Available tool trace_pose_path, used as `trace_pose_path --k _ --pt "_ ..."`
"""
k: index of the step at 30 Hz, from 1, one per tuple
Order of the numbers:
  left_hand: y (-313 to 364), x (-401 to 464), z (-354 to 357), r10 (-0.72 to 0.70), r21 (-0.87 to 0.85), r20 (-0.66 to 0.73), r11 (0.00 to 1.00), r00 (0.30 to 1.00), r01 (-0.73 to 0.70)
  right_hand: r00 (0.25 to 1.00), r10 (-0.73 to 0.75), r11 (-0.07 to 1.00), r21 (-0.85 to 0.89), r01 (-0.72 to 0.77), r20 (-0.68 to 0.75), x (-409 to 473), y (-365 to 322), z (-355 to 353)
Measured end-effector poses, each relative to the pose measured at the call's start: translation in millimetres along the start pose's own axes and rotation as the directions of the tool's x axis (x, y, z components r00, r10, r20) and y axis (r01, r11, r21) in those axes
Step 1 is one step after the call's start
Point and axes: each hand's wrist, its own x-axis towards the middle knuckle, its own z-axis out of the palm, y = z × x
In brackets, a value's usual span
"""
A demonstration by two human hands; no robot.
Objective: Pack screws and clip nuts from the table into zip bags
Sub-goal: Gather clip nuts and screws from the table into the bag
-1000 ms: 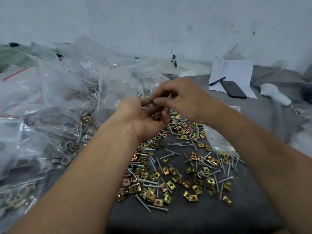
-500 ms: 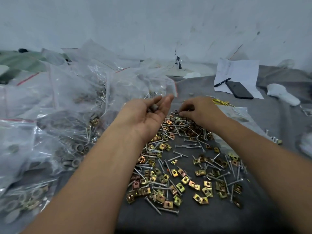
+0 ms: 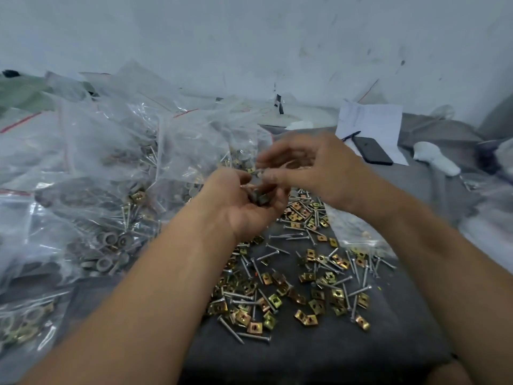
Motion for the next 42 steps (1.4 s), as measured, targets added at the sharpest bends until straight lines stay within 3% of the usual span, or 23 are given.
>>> trace_pose_path --k 2,5,8,11,15,18,22,28,31,38,42 --pt "-5.0 3.6 2.6 -0.030 -0.028 0.023 0.999 0.999 0.030 0.995 0.101 0.995 0.004 -0.101 0.022 -10.7 -8.9 -5.6" --pt "-8.1 8.8 1.2 -0.061 0.011 -0.001 0.998 0.998 0.061 0.982 0.123 0.973 -0.179 -0.148 -0.144 -38.9 -8.2 -38.1" --pt "-7.6 7.9 -2.9 -0.055 0.041 -0.012 0.998 0.998 0.056 0.941 0.336 0.800 -0.514 -0.310 -0.046 -74.2 6.0 -67.8" --pt "-8.1 5.2 -3.5 -0.019 0.077 0.030 0.997 0.999 0.017 0.789 0.612 0.585 -0.699 -0.411 0.048 -89.0 22.9 -72.6" --pt "-11.3 2.3 1.1 0.047 0.023 0.123 0.999 0.991 -0.050 0.792 0.608 0.535 -0.707 -0.463 -0.059 -84.6 36.3 -82.5" --pt "-15.6 -0.4 8.9 0.040 -0.009 0.202 0.999 0.979 -0.039 0.840 0.518 0.586 -0.647 -0.488 -0.164 -81.7 41.7 -86.1" --pt "-34.8 -2.3 15.4 -0.033 0.073 0.205 0.997 0.978 0.018 0.895 0.350 0.727 -0.523 -0.446 -0.278 -69.5 40.4 -68.4" --pt "-49.5 2.4 24.5 -0.076 0.066 0.206 0.996 0.976 0.063 0.929 0.316 0.910 -0.215 -0.354 -0.193 -51.4 35.1 -37.5" --pt "-46.9 3.3 23.8 -0.033 0.100 0.152 0.995 0.988 0.018 0.923 0.343 0.924 -0.117 -0.365 -0.174 -55.4 34.2 -35.7" --pt "-57.5 13.8 20.8 0.102 0.271 -0.010 0.958 0.995 -0.095 0.899 0.351 0.918 -0.092 -0.385 -0.261 -57.1 29.2 -37.3" --pt "-67.7 18.3 31.2 0.126 0.207 -0.014 0.971 0.992 -0.120 0.923 0.300 0.938 -0.100 -0.331 -0.241 -52.6 19.4 -28.3"
